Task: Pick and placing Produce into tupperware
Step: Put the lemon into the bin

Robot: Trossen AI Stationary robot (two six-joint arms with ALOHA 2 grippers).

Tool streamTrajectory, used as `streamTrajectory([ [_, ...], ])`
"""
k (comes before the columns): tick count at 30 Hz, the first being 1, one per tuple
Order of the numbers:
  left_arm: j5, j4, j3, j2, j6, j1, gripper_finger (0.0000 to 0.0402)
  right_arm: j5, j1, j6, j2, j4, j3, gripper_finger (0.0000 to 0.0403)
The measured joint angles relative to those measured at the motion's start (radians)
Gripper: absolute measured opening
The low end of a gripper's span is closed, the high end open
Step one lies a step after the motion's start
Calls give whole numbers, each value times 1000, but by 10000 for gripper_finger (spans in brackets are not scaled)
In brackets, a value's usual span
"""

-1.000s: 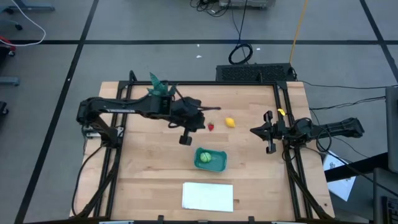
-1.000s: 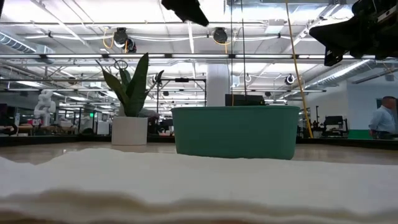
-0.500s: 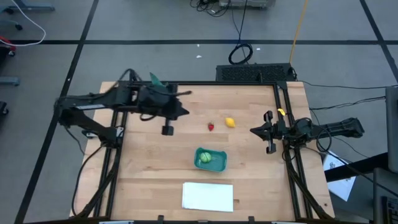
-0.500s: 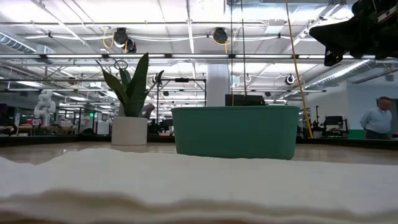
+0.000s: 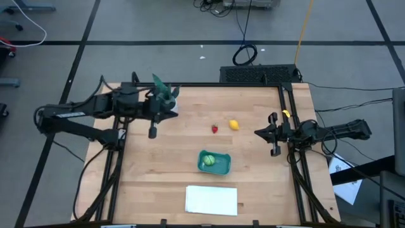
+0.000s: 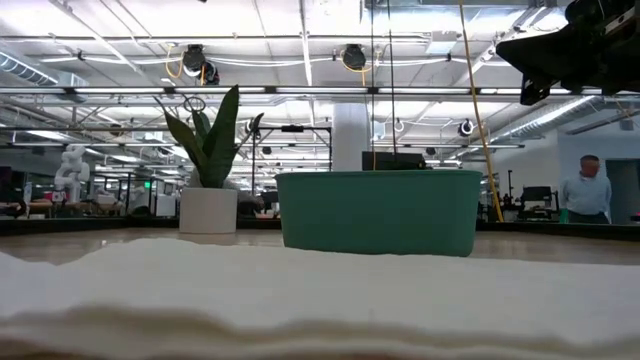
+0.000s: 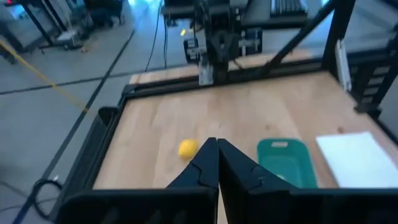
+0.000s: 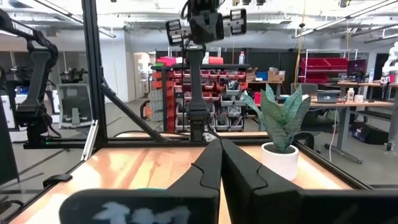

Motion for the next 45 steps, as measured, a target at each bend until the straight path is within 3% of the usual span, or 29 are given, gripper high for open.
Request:
streamTrajectory([
  [9, 81, 250, -213, -122, -65, 24, 0, 1, 0, 1, 2, 0, 0, 0],
  [25, 28, 538, -474, -195, -83, 24, 0, 2, 0, 1, 2, 0, 0, 0],
  [32, -2, 573, -554, -299, -69, 39, 0, 2, 0, 1, 2, -2, 0, 0],
  [45, 32, 567, -734, -497, -123, 98, 0, 3, 0, -5, 2, 0, 0, 0],
])
